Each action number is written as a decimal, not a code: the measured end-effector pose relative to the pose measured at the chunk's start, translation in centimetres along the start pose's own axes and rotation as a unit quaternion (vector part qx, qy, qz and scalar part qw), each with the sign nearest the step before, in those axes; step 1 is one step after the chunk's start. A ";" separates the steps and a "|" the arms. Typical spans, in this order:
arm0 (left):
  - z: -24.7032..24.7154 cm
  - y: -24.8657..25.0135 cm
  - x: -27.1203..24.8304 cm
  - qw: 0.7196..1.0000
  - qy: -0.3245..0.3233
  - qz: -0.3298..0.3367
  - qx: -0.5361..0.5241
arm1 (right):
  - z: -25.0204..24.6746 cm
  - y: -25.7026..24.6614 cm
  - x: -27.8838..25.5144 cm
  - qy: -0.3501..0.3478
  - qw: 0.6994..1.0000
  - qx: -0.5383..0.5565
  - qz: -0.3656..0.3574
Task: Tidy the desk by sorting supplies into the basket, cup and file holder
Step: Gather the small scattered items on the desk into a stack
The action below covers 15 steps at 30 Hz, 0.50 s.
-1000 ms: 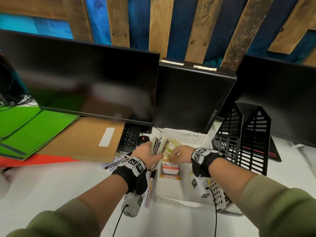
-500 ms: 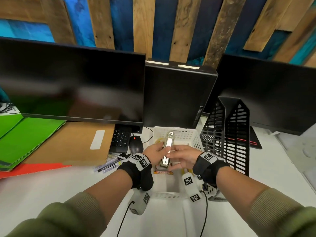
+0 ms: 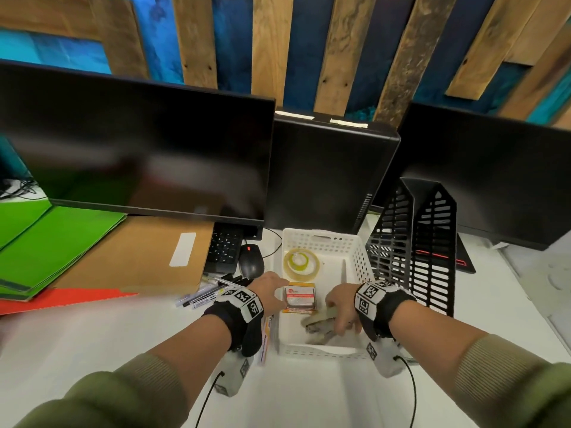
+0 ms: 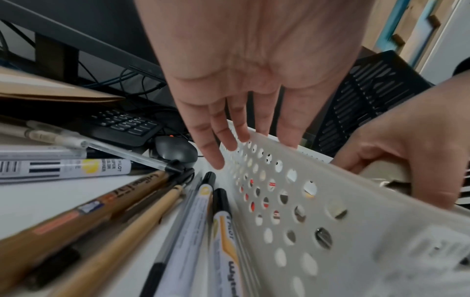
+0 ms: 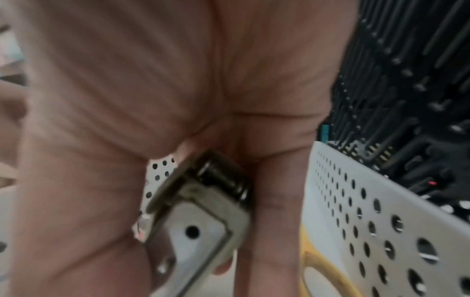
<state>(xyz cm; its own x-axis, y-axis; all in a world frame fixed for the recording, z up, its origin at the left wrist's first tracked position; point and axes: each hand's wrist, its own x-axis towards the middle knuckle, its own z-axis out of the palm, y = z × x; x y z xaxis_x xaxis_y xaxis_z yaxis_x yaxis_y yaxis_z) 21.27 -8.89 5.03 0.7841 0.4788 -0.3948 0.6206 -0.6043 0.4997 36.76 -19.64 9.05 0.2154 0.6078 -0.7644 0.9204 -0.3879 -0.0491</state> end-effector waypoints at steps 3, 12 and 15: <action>0.0 0.0 -0.1 1.000 0.000 0.004 0.007 | -0.3 -0.7 0.3 0.002 1.000 -0.010 -0.022; -0.1 -0.4 0.1 0.999 -0.011 0.002 0.034 | 0.0 -1.0 2.0 0.042 0.996 -0.067 -0.034; -0.2 -0.5 0.3 0.998 -0.024 -0.001 0.055 | 0.1 -0.8 2.6 0.031 0.995 -0.089 -0.030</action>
<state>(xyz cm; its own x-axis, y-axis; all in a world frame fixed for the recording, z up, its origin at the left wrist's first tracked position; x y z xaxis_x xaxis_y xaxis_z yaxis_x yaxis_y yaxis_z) 21.17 -8.30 4.84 0.7804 0.4504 -0.4337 0.6163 -0.6710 0.4122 36.49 -17.86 7.05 0.1726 0.6699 -0.7221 0.9744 -0.2235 0.0256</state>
